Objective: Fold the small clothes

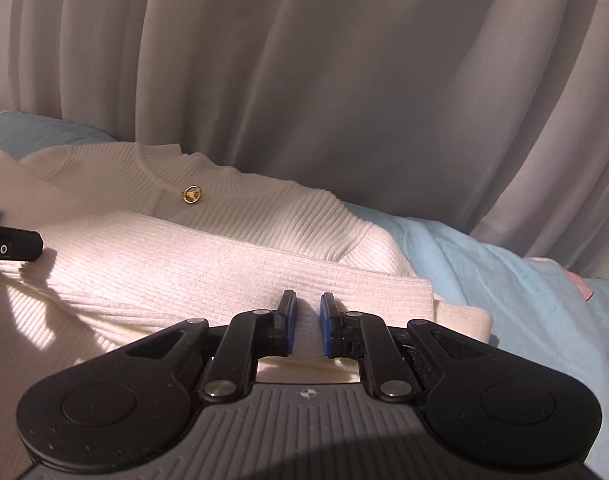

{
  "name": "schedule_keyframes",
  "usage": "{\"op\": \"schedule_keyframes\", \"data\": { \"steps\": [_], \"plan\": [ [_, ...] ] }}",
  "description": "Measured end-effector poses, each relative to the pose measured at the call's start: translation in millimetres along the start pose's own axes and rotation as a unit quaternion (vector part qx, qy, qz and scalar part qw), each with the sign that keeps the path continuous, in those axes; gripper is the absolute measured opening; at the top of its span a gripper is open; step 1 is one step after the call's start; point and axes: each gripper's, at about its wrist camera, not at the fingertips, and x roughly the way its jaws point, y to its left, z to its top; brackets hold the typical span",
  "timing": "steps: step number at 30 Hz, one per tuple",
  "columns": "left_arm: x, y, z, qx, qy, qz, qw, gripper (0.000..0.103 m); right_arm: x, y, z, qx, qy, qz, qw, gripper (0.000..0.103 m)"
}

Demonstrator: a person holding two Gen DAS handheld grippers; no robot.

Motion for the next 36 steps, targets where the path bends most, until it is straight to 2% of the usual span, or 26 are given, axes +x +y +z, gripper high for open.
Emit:
{"op": "schedule_keyframes", "data": {
  "steps": [2, 4, 5, 6, 7, 9, 11, 13, 15, 17, 18, 19, 21, 24, 29, 32, 36],
  "plan": [
    [-0.4, 2.7, -0.5, -0.003, 0.0, -0.001, 1.0, 0.082, -1.9, -6.2, 2.6, 0.023, 0.005, 0.005, 1.0, 0.01],
    [-6.0, 10.7, -2.1, -0.013, 0.0, -0.007, 0.9999, 0.081, -12.9, -21.0, 1.0, 0.086, 0.014, 0.021, 0.996, 0.015],
    [-8.7, 15.0, -3.9, -0.018, 0.002, -0.006, 0.9998, 0.081, -20.8, -31.4, -2.2, 0.131, 0.022, 0.038, 0.99, 0.017],
    [-10.6, 20.0, -5.8, -0.025, 0.005, -0.006, 0.9997, 0.081, -28.9, -44.1, -7.7, 0.19, 0.03, 0.061, 0.979, 0.022],
    [-11.1, 24.1, -7.7, -0.03, 0.006, -0.008, 0.9995, 0.081, -35.6, -57.8, -16.1, 0.256, 0.036, 0.09, 0.962, 0.028],
    [-11.8, 29.8, -11.5, -0.039, 0.007, -0.009, 0.9992, 0.081, -42.1, -78.2, -35.2, 0.367, 0.05, 0.144, 0.918, 0.03],
    [-12.2, 30.0, -12.7, -0.035, 0.005, -0.01, 0.9993, 0.081, -38.1, -85.4, -48.4, 0.426, 0.065, 0.172, 0.886, 0.032],
    [-12.3, 27.2, -12.2, -0.028, 0.007, -0.005, 0.9996, 0.081, -30.2, -83.5, -53.4, 0.448, 0.081, 0.169, 0.874, 0.032],
    [-12.7, 25.9, -11.5, -0.025, 0.009, -0.002, 0.9997, 0.081, -24.1, -83.1, -51.5, 0.458, 0.078, 0.158, 0.871, 0.03],
    [-12.9, 26.9, -11.0, -0.029, 0.011, -0.001, 0.9995, 0.082, -18.0, -84.1, -46.2, 0.464, 0.077, 0.145, 0.87, 0.02],
    [-12.5, 27.0, -10.8, -0.029, 0.012, -0.001, 0.9995, 0.082, -15.3, -84.3, -43.1, 0.462, 0.077, 0.133, 0.873, 0.01],
    [-11.6, 26.8, -10.3, -0.029, 0.013, 0.0, 0.9995, 0.083, -16.6, -83.4, -42.2, 0.455, 0.082, 0.121, 0.879, 0.008],
    [-9.7, 26.0, -8.7, -0.027, 0.014, 0.001, 0.9995, 0.083, -15.5, -84.3, -39.7, 0.445, 0.081, 0.109, 0.885, 0.008],
    [-5.4, 26.1, -7.1, -0.024, 0.013, 0.002, 0.9996, 0.086, -14.8, -77.6, -31.4, 0.398, 0.067, 0.084, 0.911, 0.006],
    [-6.8, 28.9, -8.0, -0.021, 0.014, 0.0, 0.9997, 0.087, -25.4, -65.5, -32.5, 0.334, 0.059, 0.07, 0.938, 0.008],
    [-8.8, 30.3, -10.1, -0.016, 0.015, -0.002, 0.9998, 0.087, -40.2, -63.5, -40.8, 0.318, 0.059, 0.066, 0.944, 0.014],
    [-9.7, 29.1, -13.7, 0.001, 0.009, 0.002, 1.0, 0.087, -59.9, -58.1, -54.3, 0.279, 0.061, 0.061, 0.956, 0.015]
  ]
}}
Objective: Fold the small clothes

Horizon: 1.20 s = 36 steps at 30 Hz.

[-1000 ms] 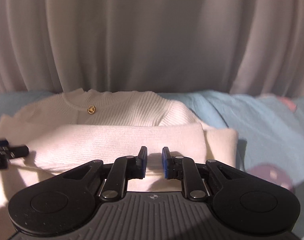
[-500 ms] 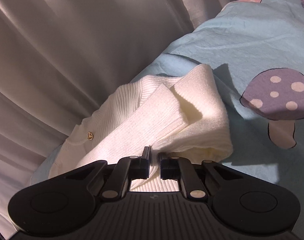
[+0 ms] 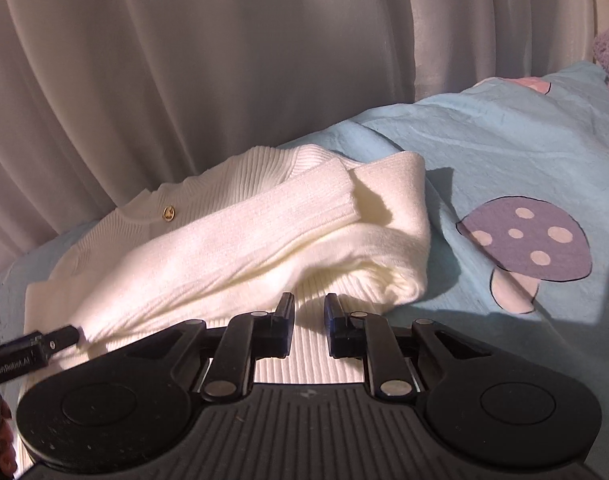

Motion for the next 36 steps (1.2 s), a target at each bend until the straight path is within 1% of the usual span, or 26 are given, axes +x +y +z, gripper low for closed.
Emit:
{"op": "schedule_keyframes", "data": {
  "steps": [1, 2, 4, 6, 8, 9, 10, 12, 13, 15, 17, 19, 22, 23, 25, 26, 27, 28, 29, 31, 33, 34, 36],
  "plan": [
    [-1.8, -0.4, -0.9, 0.002, 0.002, 0.005, 1.0, 0.087, -5.3, -0.3, -2.7, -0.008, 0.004, -0.003, 1.0, 0.016],
    [-5.4, -0.3, -2.0, 0.002, 0.004, 0.012, 0.9999, 0.087, -11.9, -2.5, -5.5, -0.01, 0.013, 0.003, 1.0, 0.016],
    [-17.3, 2.2, -7.1, 0.002, 0.017, 0.016, 0.9997, 0.085, -30.2, -8.5, -15.5, -0.007, 0.031, 0.032, 0.999, 0.018],
    [-37.8, 5.5, -18.3, 0.013, 0.023, 0.009, 0.9996, 0.085, -52.3, -13.8, -33.4, -0.021, 0.054, 0.055, 0.997, 0.02],
    [-63.3, 9.6, -35.5, 0.018, 0.037, 0.001, 0.9991, 0.085, -76.2, -20.9, -55.7, -0.047, 0.074, 0.067, 0.994, 0.023],
    [-77.8, 12.3, -46.6, 0.015, 0.047, -0.004, 0.9988, 0.085, -89.7, -26.0, -67.4, -0.055, 0.085, 0.07, 0.992, 0.026],
    [-92.7, 15.5, -58.6, 0.008, 0.056, -0.009, 0.9983, 0.085, -103.8, -32.4, -79.0, -0.058, 0.094, 0.074, 0.991, 0.03],
    [-118.9, 21.7, -82.1, -0.011, 0.077, -0.019, 0.9968, 0.086, -133.3, -47.6, -100.9, -0.051, 0.107, 0.088, 0.989, 0.036],
    [-134.5, 26.4, -97.4, -0.028, 0.094, -0.023, 0.9949, 0.086, -147.0, -54.3, -111.0, -0.047, 0.114, 0.092, 0.988, 0.041],
    [-159.9, 34.5, -123.3, -0.056, 0.124, -0.023, 0.9904, 0.086, -168.2, -64.8, -128.1, -0.047, 0.133, 0.09, 0.986, 0.047],
    [-182.5, 41.7, -146.2, -0.077, 0.145, -0.017, 0.9864, 0.086, -182.4, -73.8, -138.9, -0.045, 0.146, 0.09, 0.984, 0.047],
    [-198.6, 45.2, -163.8, -0.09, 0.166, -0.017, 0.9818, 0.086, -187.2, -81.3, -144.8, -0.031, 0.16, 0.107, 0.981, 0.047],
    [-214.5, 44.7, -176.3, -0.094, 0.177, -0.038, 0.9791, 0.085, -188.7, -88.6, -149.6, -0.012, 0.174, 0.134, 0.975, 0.046],
    [-217.2, 44.9, -177.7, -0.098, 0.178, -0.044, 0.9782, 0.082, -189.4, -89.0, -151.7, -0.008, 0.178, 0.141, 0.974, 0.045],
    [-220.9, 46.5, -180.1, -0.111, 0.179, -0.056, 0.976, 0.077, -189.4, -90.8, -156.0, -0.002, 0.19, 0.158, 0.969, 0.035],
    [-222.3, 45.7, -181.1, -0.114, 0.178, -0.057, 0.9758, 0.07, -189.1, -91.3, -158.6, 0.0, 0.194, 0.163, 0.967, 0.033],
    [-224.3, 46.2, -182.8, -0.115, 0.178, -0.055, 0.9757, 0.066, -189.5, -90.7, -161.7, 0.0, 0.198, 0.17, 0.965, 0.028],
    [-226.2, 46.1, -183.8, -0.117, 0.179, -0.052, 0.9754, 0.056, -189.2, -89.9, -163.6, -0.001, 0.204, 0.176, 0.963, 0.022],
    [-227.6, 46.5, -184.4, -0.121, 0.183, -0.051, 0.9743, 0.045, -189.3, -89.6, -165.9, 0.0, 0.208, 0.179, 0.961, 0.019],
    [-228.3, 49.1, -185.5, -0.133, 0.192, -0.062, 0.9703, 0.039, -186.8, -89.0, -168.6, 0.006, 0.217, 0.186, 0.958, 0.01],
    [-227.3, 50.7, -186.3, -0.138, 0.194, -0.064, 0.9692, 0.035, -185.0, -89.6, -170.9, 0.012, 0.22, 0.191, 0.957, 0.009],
    [-226.2, 51.0, -186.1, -0.14, 0.192, -0.066, 0.9691, 0.03, -184.4, -90.5, -172.1, 0.017, 0.22, 0.193, 0.956, 0.008],
    [-222.3, 53.6, -185.7, -0.15, 0.195, -0.076, 0.9663, 0.016, -182.7, -92.7, -172.0, 0.025, 0.22, 0.195, 0.956, 0.006]
  ]
}}
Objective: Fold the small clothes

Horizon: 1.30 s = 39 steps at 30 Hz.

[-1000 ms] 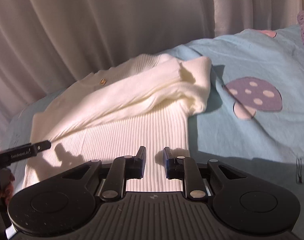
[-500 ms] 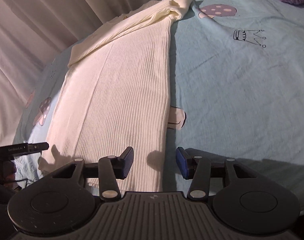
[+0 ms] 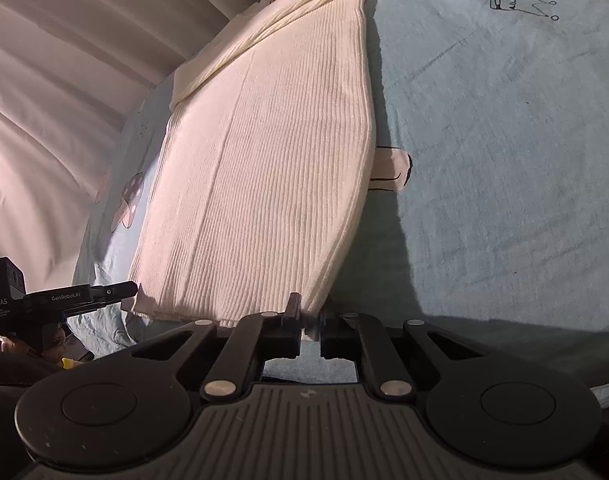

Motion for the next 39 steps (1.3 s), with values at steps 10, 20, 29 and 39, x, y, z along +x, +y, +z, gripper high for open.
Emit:
{"op": "schedule_keyframes", "data": {
  "steps": [10, 20, 29, 39],
  "plan": [
    [-26.9, 4.8, 21.7, -0.091, -0.073, -0.1, 0.988, 0.009, -17.0, -5.6, 16.1, 0.038, -0.06, 0.066, 0.995, 0.004],
    [-27.5, 0.3, 89.2, -0.087, -0.185, -0.089, 0.9749, 0.009, -14.2, 14.7, 87.6, 0.009, -0.184, 0.032, 0.982, 0.004],
    [26.9, -4.6, 119.6, -0.037, -0.216, 0.002, 0.9757, 0.011, 26.2, 23.3, 126.4, -0.042, -0.201, -0.075, 0.976, 0.006],
    [54.0, -1.6, 119.6, 0.038, -0.195, 0.007, 0.98, 0.056, 48.3, 15.8, 129.6, -0.091, -0.193, -0.153, 0.965, 0.026]
  ]
}}
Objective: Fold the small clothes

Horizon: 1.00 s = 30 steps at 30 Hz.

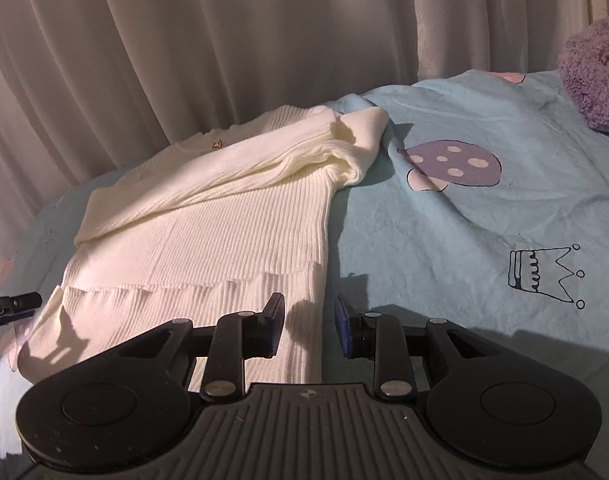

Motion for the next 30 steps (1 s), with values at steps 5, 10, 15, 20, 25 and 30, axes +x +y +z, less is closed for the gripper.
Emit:
{"op": "schedule_keyframes", "data": {
  "steps": [5, 10, 15, 20, 25, 30],
  "plan": [
    [10.5, -14.1, -3.2, 0.037, -0.002, 0.001, 0.9993, 0.046, 6.8, 12.1, -2.0, -0.029, -0.004, -0.006, 1.0, 0.014],
    [14.7, -24.3, -7.2, 0.066, 0.008, -0.02, 0.9976, 0.024, -1.5, 21.9, -3.6, -0.061, -0.019, -0.002, 0.998, 0.007],
    [21.1, -21.1, -5.0, 0.062, 0.023, -0.021, 0.9976, 0.028, 3.4, 20.8, -3.1, -0.057, -0.001, 0.005, 0.998, 0.008],
    [26.5, -20.1, -3.3, 0.057, 0.037, -0.03, 0.9972, 0.028, 9.4, 19.9, -3.7, -0.051, 0.008, 0.007, 0.999, 0.008],
    [28.6, -26.7, -2.0, 0.071, 0.04, -0.027, 0.9963, 0.012, 10.7, 21.2, -3.7, -0.057, 0.007, 0.008, 0.998, 0.008],
    [24.4, -32.9, -1.1, 0.082, 0.025, -0.023, 0.996, 0.009, 2.3, 28.2, -2.7, -0.073, -0.009, -0.008, 0.997, 0.006]
  ]
}}
